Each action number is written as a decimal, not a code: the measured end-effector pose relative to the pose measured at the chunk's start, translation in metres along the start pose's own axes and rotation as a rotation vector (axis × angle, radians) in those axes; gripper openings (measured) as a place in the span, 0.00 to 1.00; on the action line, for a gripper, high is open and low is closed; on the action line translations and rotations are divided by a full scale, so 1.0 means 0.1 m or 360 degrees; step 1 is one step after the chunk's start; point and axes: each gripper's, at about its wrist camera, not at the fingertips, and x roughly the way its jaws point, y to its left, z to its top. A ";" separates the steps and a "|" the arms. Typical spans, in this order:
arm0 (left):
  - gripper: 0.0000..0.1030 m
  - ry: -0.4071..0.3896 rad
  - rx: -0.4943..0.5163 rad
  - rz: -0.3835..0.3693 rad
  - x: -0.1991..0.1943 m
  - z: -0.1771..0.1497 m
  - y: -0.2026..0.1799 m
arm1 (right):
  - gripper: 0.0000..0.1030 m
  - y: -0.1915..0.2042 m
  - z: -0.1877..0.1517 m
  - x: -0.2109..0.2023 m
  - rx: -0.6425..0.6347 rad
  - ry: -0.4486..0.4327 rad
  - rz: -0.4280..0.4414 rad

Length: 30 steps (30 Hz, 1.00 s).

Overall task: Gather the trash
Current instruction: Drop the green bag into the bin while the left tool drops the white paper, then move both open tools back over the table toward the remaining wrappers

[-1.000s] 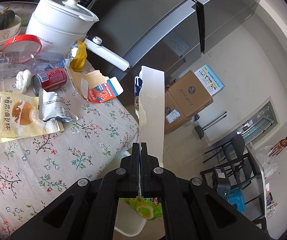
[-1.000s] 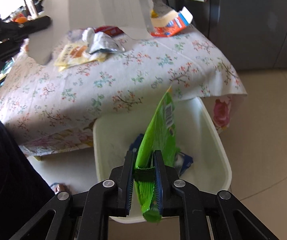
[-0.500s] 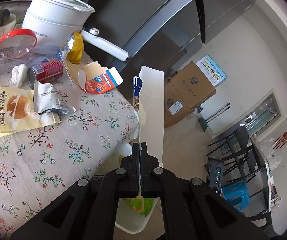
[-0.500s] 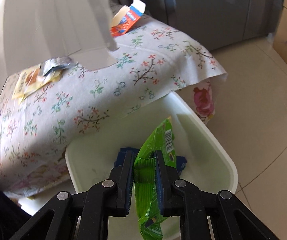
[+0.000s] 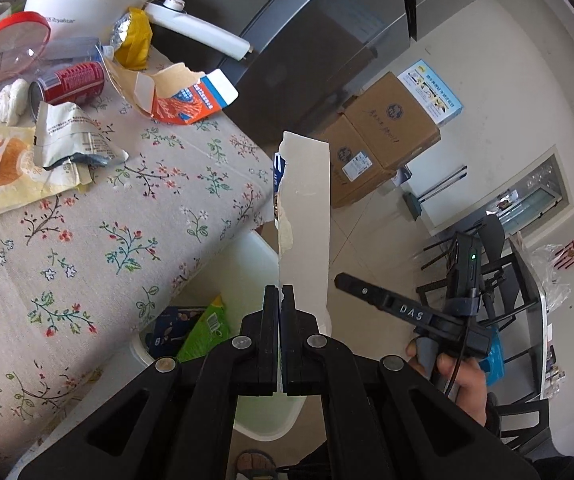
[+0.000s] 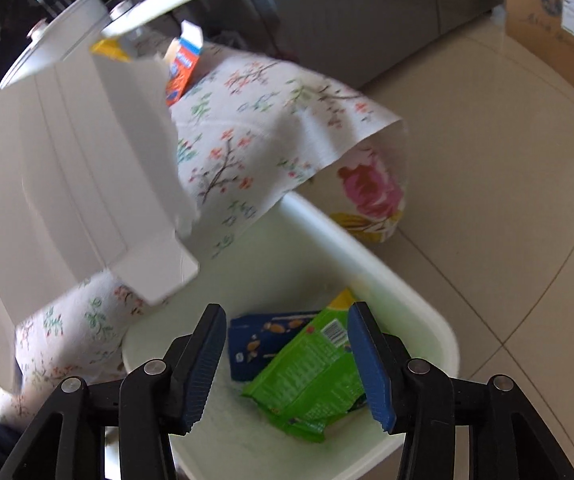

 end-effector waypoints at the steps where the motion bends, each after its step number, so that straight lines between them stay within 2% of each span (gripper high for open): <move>1: 0.00 0.0036 0.0019 0.0013 0.07 -0.04 -0.02 | 0.54 -0.07 0.02 -0.04 0.0028 -0.0027 -0.0031; 3: 0.00 0.0108 0.0058 0.0034 0.21 -0.12 -0.07 | 0.56 -0.18 0.06 -0.11 0.0079 -0.0070 -0.0062; 9: 0.00 0.0326 0.0132 0.0121 0.66 -0.34 -0.11 | 0.56 -0.30 0.10 -0.20 0.0168 -0.0106 -0.0025; 11: 0.03 0.0430 0.0151 0.0217 0.87 -0.40 -0.03 | 0.56 -0.27 0.09 -0.23 0.0155 -0.0110 -0.0010; 12: 0.04 0.0476 0.0154 0.0316 0.96 -0.42 0.03 | 0.56 -0.27 0.09 -0.24 0.0145 -0.0112 0.0003; 13: 0.11 0.0510 0.0142 0.0410 1.02 -0.42 0.09 | 0.56 -0.25 0.10 -0.23 0.0131 -0.0112 0.0013; 14: 0.22 0.0531 0.0112 0.0462 1.04 -0.43 0.15 | 0.56 -0.23 0.10 -0.22 0.0117 -0.0110 0.0018; 16: 0.32 0.0516 0.0038 0.0430 1.00 -0.40 0.23 | 0.57 -0.20 0.10 -0.17 0.0099 -0.0091 0.0027; 17: 0.33 0.0500 0.0028 0.0401 0.97 -0.38 0.24 | 0.57 -0.19 0.10 -0.15 0.0095 -0.0080 0.0036; 22: 0.34 0.0404 0.0081 0.0409 0.81 -0.29 0.20 | 0.57 -0.14 0.09 -0.12 0.0058 -0.0061 0.0050; 30: 0.34 0.0373 0.0055 0.0413 0.71 -0.24 0.22 | 0.60 -0.06 0.07 -0.04 -0.0002 -0.0009 0.0048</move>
